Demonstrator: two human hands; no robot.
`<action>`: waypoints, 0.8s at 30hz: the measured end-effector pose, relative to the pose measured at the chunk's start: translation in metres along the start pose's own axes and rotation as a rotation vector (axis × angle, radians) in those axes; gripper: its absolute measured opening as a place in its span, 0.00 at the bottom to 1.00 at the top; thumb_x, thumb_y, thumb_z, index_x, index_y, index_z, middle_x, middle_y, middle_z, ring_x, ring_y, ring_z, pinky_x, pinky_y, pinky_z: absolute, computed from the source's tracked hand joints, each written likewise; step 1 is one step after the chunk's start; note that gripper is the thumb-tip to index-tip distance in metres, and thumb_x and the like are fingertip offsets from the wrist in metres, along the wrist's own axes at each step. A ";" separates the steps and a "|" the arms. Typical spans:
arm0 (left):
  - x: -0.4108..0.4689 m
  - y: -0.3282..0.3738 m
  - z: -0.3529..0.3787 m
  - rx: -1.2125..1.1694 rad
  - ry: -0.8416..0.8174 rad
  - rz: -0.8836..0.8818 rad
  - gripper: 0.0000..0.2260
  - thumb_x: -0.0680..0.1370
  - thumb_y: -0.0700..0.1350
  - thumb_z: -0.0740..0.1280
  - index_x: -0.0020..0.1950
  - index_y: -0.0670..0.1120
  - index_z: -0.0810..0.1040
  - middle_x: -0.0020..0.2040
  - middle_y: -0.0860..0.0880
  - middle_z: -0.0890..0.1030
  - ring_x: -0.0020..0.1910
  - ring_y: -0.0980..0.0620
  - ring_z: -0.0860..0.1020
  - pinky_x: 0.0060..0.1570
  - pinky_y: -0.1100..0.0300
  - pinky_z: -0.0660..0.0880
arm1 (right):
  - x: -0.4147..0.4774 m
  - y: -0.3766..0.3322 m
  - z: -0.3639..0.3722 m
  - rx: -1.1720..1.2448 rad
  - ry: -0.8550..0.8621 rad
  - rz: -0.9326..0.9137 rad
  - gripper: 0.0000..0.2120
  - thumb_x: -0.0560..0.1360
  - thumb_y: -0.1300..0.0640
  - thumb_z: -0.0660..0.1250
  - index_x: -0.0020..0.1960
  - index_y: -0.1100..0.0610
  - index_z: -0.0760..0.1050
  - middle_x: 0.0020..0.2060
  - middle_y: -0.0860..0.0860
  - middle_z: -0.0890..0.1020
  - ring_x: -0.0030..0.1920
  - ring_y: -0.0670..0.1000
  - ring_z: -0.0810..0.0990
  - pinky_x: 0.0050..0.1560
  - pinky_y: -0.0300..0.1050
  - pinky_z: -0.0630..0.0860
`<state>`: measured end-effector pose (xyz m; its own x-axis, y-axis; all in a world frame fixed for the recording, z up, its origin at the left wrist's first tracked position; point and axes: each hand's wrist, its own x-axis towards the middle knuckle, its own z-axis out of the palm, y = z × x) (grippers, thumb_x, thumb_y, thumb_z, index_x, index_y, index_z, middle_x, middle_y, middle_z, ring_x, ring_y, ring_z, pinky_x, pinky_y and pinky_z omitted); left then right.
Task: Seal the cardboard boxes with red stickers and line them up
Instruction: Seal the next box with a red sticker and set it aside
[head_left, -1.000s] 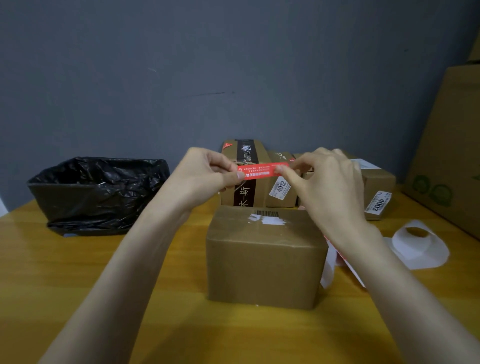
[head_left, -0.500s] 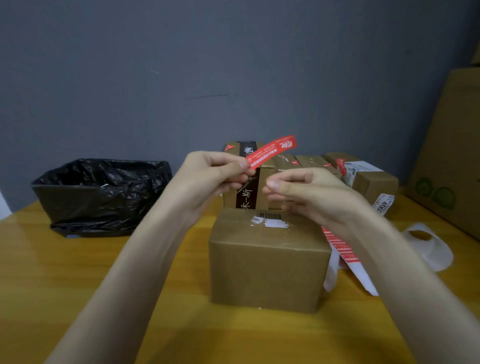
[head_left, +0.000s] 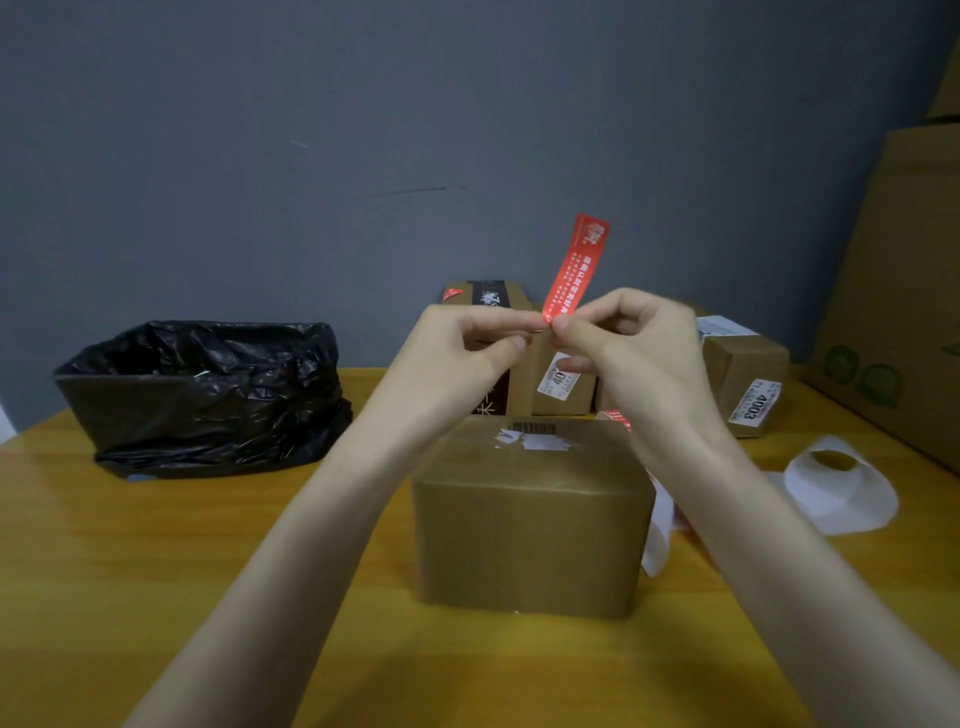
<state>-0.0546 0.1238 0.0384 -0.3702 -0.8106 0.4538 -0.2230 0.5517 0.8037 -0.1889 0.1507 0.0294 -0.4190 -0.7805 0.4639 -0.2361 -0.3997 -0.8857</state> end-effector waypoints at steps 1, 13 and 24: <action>0.002 -0.002 -0.001 0.044 0.031 0.005 0.11 0.78 0.41 0.64 0.51 0.55 0.82 0.46 0.55 0.83 0.50 0.59 0.80 0.52 0.67 0.73 | -0.001 0.000 0.001 -0.053 0.015 -0.054 0.07 0.71 0.64 0.70 0.35 0.58 0.76 0.36 0.54 0.83 0.39 0.50 0.83 0.41 0.45 0.81; 0.007 -0.004 -0.019 0.129 0.167 0.179 0.03 0.71 0.42 0.73 0.40 0.49 0.82 0.38 0.53 0.83 0.38 0.57 0.80 0.43 0.64 0.76 | 0.006 -0.009 -0.013 -0.680 -0.395 -0.129 0.09 0.67 0.61 0.73 0.33 0.55 0.73 0.35 0.53 0.82 0.41 0.55 0.80 0.49 0.54 0.77; 0.006 -0.005 -0.024 0.188 0.145 0.111 0.12 0.69 0.38 0.75 0.51 0.47 0.82 0.38 0.53 0.83 0.39 0.57 0.82 0.46 0.64 0.79 | 0.009 -0.019 -0.028 -0.662 -0.379 -0.073 0.10 0.67 0.58 0.76 0.35 0.52 0.74 0.37 0.49 0.82 0.43 0.51 0.82 0.46 0.54 0.80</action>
<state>-0.0342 0.1118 0.0463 -0.2716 -0.7554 0.5964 -0.3567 0.6545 0.6666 -0.2130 0.1651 0.0503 -0.0810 -0.9225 0.3775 -0.7774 -0.1786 -0.6032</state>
